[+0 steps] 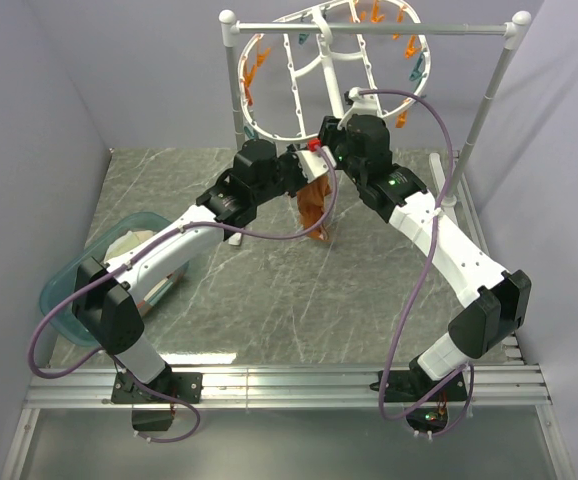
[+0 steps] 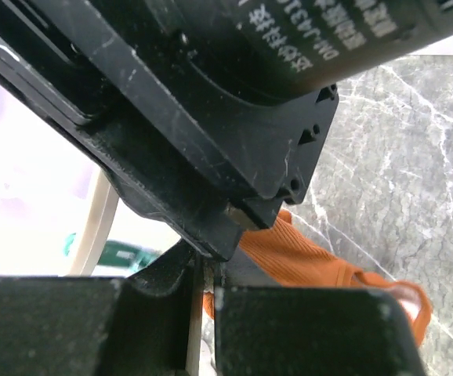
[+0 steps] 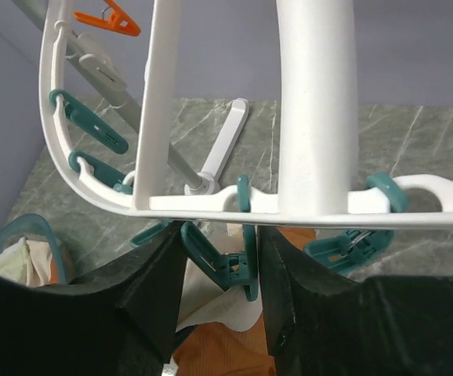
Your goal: Clip the underwear to the hanger
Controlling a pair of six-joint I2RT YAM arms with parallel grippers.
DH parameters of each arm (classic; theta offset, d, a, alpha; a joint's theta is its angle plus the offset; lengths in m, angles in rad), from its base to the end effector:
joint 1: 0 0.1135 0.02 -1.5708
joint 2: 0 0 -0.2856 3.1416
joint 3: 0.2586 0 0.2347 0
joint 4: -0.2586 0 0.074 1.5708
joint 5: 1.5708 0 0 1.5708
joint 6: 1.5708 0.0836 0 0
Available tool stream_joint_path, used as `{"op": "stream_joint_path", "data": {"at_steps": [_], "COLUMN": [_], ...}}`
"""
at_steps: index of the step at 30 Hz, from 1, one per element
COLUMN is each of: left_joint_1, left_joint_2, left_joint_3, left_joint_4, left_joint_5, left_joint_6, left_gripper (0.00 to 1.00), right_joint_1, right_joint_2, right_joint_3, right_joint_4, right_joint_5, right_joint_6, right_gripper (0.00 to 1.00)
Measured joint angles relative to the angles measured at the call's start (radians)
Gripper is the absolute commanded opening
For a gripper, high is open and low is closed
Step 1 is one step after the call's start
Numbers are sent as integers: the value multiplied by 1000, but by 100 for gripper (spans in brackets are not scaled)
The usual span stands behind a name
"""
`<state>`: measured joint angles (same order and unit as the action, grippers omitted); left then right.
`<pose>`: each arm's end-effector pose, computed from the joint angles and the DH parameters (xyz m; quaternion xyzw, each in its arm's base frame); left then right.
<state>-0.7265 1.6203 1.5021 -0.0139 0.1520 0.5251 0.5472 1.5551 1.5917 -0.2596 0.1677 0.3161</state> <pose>0.3069 -0.2896 0.4110 0.4799 0.5786 -0.1229 0.6479 0.3426 0.1924 0.4328 -0.0379 0.7795 0.2007 0.5922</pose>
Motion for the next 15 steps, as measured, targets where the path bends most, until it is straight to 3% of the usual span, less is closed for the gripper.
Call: {"op": "stream_joint_path", "data": {"at_steps": [9, 15], "left_joint_1": [5, 9], "left_joint_2": [0, -11], "left_joint_3": [0, -7], "left_joint_4": [2, -6], "left_joint_5": [-20, -18], "left_joint_6": [10, 6], "left_gripper": [0, 0], "right_joint_1": [-13, -16], "right_joint_2": [0, -5], "right_joint_3": [11, 13], "right_joint_4": [-24, -28], "right_joint_5": [7, -3], "right_joint_6": [1, 0], "right_gripper": [80, 84]}}
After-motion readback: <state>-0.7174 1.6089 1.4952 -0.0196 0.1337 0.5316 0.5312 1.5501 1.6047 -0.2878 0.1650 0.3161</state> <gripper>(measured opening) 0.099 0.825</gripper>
